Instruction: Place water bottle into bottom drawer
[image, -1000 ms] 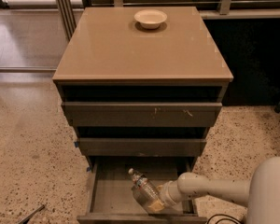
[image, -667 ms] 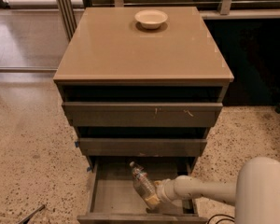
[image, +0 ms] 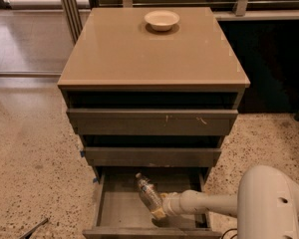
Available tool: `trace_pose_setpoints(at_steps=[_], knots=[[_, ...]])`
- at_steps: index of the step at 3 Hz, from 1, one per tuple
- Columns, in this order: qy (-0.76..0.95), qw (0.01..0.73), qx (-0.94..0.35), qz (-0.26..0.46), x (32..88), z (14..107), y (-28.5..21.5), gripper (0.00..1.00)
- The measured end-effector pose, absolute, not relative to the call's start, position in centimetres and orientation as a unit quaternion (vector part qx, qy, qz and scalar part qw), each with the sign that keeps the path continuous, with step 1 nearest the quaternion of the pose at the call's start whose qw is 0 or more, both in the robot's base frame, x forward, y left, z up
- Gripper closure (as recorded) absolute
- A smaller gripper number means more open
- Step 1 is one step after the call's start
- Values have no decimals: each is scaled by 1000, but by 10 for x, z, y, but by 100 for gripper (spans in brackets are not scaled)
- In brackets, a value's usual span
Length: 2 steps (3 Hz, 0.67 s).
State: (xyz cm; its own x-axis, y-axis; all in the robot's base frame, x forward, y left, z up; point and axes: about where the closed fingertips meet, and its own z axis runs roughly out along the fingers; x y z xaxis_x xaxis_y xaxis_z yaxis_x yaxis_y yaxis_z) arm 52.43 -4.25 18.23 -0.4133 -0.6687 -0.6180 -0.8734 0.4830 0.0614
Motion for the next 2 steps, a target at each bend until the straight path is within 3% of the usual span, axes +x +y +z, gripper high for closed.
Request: trace_pose_setpoints(at_steps=[1, 2], knots=[[823, 263, -467, 189, 542, 135, -15, 100], [823, 263, -467, 189, 540, 139, -18, 97]])
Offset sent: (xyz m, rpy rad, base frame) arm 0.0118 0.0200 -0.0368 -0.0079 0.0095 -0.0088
